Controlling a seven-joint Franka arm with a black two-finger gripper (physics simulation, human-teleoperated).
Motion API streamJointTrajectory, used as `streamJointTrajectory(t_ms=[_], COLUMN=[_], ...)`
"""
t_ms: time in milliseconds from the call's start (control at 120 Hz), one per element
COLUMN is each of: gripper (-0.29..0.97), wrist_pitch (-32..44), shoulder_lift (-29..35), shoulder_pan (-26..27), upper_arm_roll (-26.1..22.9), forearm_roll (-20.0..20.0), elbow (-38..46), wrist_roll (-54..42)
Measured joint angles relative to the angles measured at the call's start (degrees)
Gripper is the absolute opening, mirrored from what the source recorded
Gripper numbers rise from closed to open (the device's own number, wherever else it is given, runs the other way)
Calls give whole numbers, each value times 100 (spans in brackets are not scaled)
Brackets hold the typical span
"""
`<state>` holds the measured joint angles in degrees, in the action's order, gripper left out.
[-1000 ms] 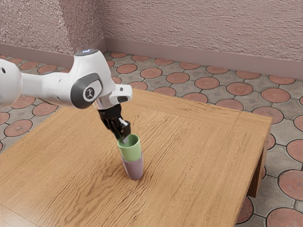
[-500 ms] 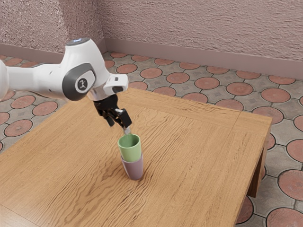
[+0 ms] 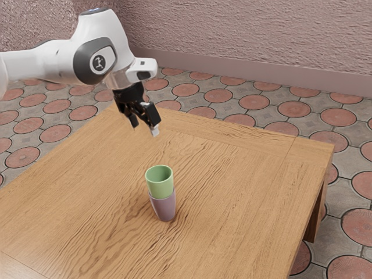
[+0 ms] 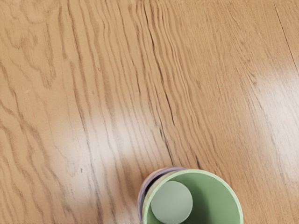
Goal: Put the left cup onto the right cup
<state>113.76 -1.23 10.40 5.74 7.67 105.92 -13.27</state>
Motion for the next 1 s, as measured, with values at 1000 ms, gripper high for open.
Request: streamJointTrajectory(t_ms=[1000], gripper=[68], wrist_pitch=[-1483], shoulder_lift=[-267], shoulder_pan=[-278], upper_arm_roll=[129], forearm_roll=[-261], elbow=[-1377], wrist_roll=[-12])
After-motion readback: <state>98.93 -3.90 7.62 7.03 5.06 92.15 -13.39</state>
